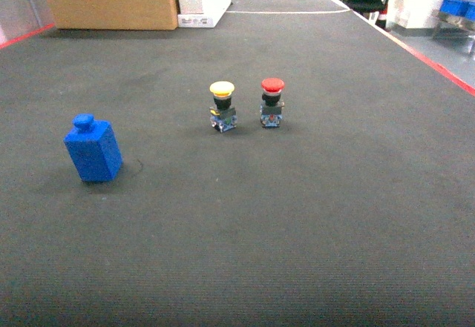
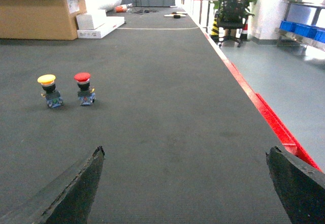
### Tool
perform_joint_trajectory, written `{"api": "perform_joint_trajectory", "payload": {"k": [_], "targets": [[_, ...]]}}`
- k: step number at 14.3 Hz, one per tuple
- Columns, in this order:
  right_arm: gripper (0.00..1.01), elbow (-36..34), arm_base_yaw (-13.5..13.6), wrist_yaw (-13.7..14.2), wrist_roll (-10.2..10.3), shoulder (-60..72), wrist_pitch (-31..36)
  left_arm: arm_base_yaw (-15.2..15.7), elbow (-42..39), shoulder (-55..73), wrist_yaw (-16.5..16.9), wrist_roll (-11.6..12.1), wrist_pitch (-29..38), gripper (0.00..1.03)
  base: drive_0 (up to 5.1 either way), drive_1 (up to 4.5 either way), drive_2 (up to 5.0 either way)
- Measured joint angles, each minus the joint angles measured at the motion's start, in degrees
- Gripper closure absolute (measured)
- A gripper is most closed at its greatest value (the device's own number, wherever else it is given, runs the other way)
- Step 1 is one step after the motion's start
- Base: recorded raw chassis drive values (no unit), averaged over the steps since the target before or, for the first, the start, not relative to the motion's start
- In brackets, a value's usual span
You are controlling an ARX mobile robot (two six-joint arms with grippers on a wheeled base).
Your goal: Pick blue part to blue bin on bottom shelf
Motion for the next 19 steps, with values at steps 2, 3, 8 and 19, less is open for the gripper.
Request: {"api": "perform_joint_trajectory", "payload": {"k": [2,3,8,19], "targets": [[0.03,0.0,0.0,-0.04,0.02,0.0,-0.15,0.0,0.02,0.0,0.0,0.0,0.0,0.05,0.0,0.0,0.0],[0.03,0.0,0.0,0.0,0.02,0.0,-0.07,0.0,0.02,0.0,-0.02,0.0,-0.39,0.05,0.0,0.0,0.0],[0.03,0.0,0.0,0.02,0.02,0.0,-0.13,0.0,0.02,0.0,-0.07,-0.02,-0.2,0.05,0.0,0.0,0.0],[0.03,0.0,0.0,0.0,0.0,0.0,-0.17,-6.03,22.34,62.4,0.46,-3.1,29.77,0.05,0.0,0.0,0.0]]}}
